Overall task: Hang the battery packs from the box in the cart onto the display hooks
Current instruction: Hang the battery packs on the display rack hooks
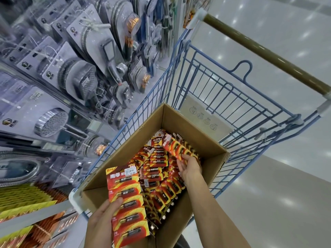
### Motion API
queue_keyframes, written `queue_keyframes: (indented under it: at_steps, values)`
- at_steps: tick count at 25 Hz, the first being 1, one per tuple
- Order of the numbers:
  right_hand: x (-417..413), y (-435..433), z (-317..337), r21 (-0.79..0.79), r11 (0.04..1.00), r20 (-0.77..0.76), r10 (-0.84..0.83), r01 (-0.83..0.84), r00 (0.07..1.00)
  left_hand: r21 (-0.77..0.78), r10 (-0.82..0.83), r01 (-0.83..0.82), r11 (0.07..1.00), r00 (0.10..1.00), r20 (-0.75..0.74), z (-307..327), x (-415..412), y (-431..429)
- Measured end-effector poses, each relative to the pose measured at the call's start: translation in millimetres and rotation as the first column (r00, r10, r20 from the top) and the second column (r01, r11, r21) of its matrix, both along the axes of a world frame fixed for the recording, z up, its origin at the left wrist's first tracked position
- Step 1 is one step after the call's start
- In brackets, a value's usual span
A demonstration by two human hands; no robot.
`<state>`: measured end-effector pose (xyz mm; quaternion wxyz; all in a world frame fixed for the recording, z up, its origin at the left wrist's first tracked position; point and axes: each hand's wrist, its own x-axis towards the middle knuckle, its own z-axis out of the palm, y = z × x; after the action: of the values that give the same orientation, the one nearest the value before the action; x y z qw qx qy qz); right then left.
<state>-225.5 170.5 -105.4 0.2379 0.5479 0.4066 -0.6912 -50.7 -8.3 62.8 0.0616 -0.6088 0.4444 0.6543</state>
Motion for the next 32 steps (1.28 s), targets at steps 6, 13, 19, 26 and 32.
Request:
queue_keyframes:
  at_steps: [6, 13, 19, 26, 32]
  values:
    - [48.2, -12.7, 12.6, -0.07, 0.995, 0.049, -0.068, 0.072, 0.996, -0.017, 0.022, -0.021, 1.0, 1.0, 0.011, -3.2, 6.7, -6.8]
    - [71.3, -13.4, 45.9, -0.001, 0.928, -0.185, 0.366, -0.372, 0.912, -0.034, 0.149, -0.152, 0.988, 0.986, -0.078, 22.6, 34.5, -25.9]
    - [87.1, -42.6, 144.6, -0.187, 0.811, -0.423, 0.443, -0.555, 0.79, -0.034, 0.284, -0.3, 0.953, 0.929, -0.236, 67.9, 79.1, -55.6]
    - [161.9, -100.6, 247.7, -0.112, 0.618, -0.707, 0.501, -0.778, 0.499, 0.003, 0.299, -0.333, 0.943, 0.843, -0.447, 114.8, 161.2, -90.6]
    - [264.3, -155.6, 294.1, -0.119, 0.481, -0.801, 0.471, -0.869, 0.37, -0.042, 0.329, -0.416, 0.908, 0.774, -0.541, 141.5, 270.8, -131.8]
